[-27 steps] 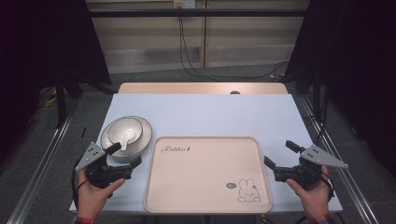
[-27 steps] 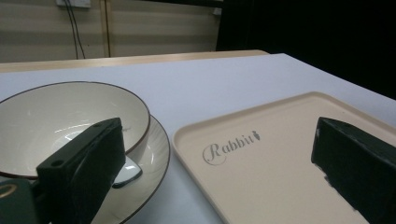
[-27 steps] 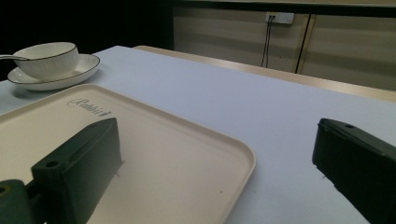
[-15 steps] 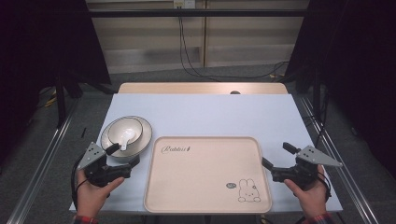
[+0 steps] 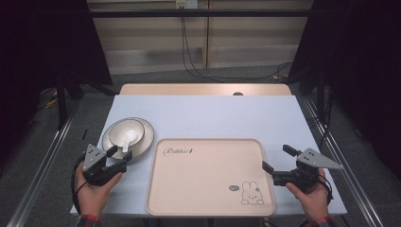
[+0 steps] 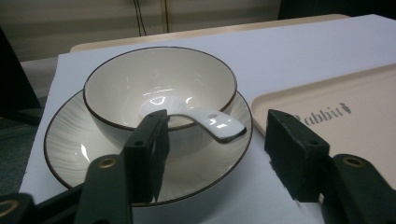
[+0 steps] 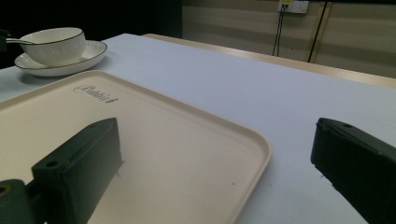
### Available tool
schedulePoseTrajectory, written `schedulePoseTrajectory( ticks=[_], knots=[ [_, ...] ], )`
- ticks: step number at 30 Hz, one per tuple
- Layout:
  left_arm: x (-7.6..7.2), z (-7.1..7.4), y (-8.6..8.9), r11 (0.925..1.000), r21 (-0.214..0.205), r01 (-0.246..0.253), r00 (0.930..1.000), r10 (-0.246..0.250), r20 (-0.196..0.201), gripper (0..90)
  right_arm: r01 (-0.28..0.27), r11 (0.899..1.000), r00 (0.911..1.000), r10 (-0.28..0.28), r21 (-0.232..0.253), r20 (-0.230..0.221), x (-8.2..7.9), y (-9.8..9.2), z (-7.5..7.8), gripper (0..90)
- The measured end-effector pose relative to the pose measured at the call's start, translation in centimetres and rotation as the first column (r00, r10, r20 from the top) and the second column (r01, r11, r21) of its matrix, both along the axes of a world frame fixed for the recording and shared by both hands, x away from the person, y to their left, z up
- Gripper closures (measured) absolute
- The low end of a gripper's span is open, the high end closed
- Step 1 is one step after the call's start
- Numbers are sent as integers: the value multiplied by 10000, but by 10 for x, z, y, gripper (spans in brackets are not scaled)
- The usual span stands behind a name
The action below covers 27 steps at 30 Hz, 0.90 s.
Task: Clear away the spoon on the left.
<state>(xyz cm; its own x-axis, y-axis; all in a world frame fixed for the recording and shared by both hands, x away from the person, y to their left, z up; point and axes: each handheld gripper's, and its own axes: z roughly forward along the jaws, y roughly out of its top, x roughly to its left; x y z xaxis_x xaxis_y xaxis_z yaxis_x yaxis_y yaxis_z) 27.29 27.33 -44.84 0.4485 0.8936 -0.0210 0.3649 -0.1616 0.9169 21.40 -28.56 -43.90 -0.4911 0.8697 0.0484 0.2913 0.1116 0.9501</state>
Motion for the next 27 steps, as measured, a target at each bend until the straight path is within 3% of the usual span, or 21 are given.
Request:
schedulePoseTrajectory(
  ticks=[1,4,7,10,12,20,27],
  knots=[
    [1,0,0,10000,29,-35,10000,35,-4,465,13,10000,10000,-13,-11,-47,0,0,0,13],
    [1,0,0,9998,34,-214,9998,215,-59,490,-14,10000,10000,14,-34,-38,0,0,-1,14],
    [2,-1,0,10000,-37,-77,9999,77,77,509,-79,10000,10000,79,-17,-39,0,-1,0,14],
    [3,-2,-1,9998,-185,-117,9999,116,-50,530,-76,10000,9999,76,-7,-66,0,-1,-1,15],
    [3,-3,-1,9997,-21,-224,9997,224,-25,545,-134,9999,9999,134,-32,-73,0,-2,-1,15],
    [3,0,3,9996,-60,-280,9995,280,122,670,-191,9998,9998,190,-104,-113,1,-1,-2,16],
    [4,3,16,9959,-667,-605,9978,621,220,804,-220,9998,9997,220,-14,-110,1,-2,-1,17]
  ],
)
